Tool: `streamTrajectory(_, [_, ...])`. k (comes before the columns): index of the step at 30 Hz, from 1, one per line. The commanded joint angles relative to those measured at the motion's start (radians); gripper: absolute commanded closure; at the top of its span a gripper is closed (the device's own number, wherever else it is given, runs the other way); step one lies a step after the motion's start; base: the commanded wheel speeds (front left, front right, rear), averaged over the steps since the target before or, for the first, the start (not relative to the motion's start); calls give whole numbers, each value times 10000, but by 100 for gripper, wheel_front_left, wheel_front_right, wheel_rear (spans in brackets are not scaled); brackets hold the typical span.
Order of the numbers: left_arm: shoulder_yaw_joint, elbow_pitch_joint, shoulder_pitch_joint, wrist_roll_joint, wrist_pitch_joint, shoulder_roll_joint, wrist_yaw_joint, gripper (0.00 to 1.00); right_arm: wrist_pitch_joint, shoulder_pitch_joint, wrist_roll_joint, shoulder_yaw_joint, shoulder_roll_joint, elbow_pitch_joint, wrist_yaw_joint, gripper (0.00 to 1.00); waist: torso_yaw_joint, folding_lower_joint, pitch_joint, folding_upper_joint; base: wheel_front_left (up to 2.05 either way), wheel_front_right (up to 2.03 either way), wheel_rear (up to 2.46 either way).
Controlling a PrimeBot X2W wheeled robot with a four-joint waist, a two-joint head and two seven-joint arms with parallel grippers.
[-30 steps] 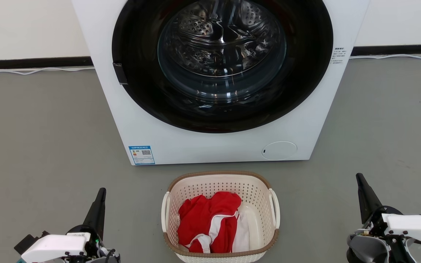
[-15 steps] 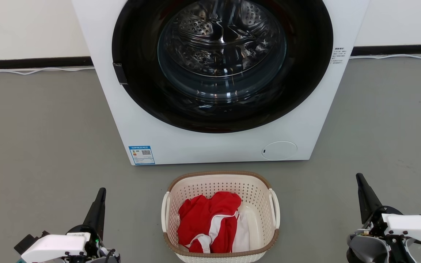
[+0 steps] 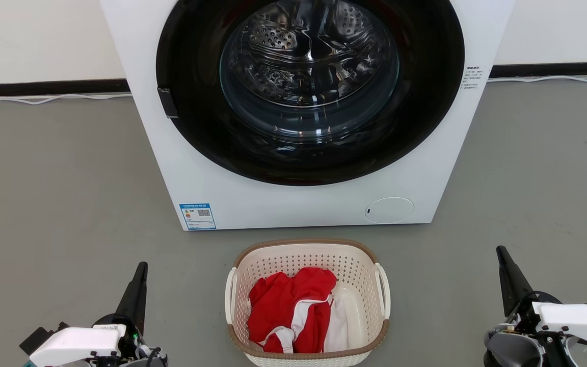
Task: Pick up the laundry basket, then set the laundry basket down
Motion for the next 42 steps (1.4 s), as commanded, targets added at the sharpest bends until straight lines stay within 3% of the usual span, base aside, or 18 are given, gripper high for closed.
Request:
streamTrajectory(1, [307,-291,-559,-42,66,106,-69,100,79,-236,64,183,-30,-314,73,100,0,0,0,-1,0,0,0])
streamTrajectory(42, [304,-292,-559,-44,64,106,-69,100,78,-236,65,185,-29,-315,73,100,0,0,0,-1,0,0,0])
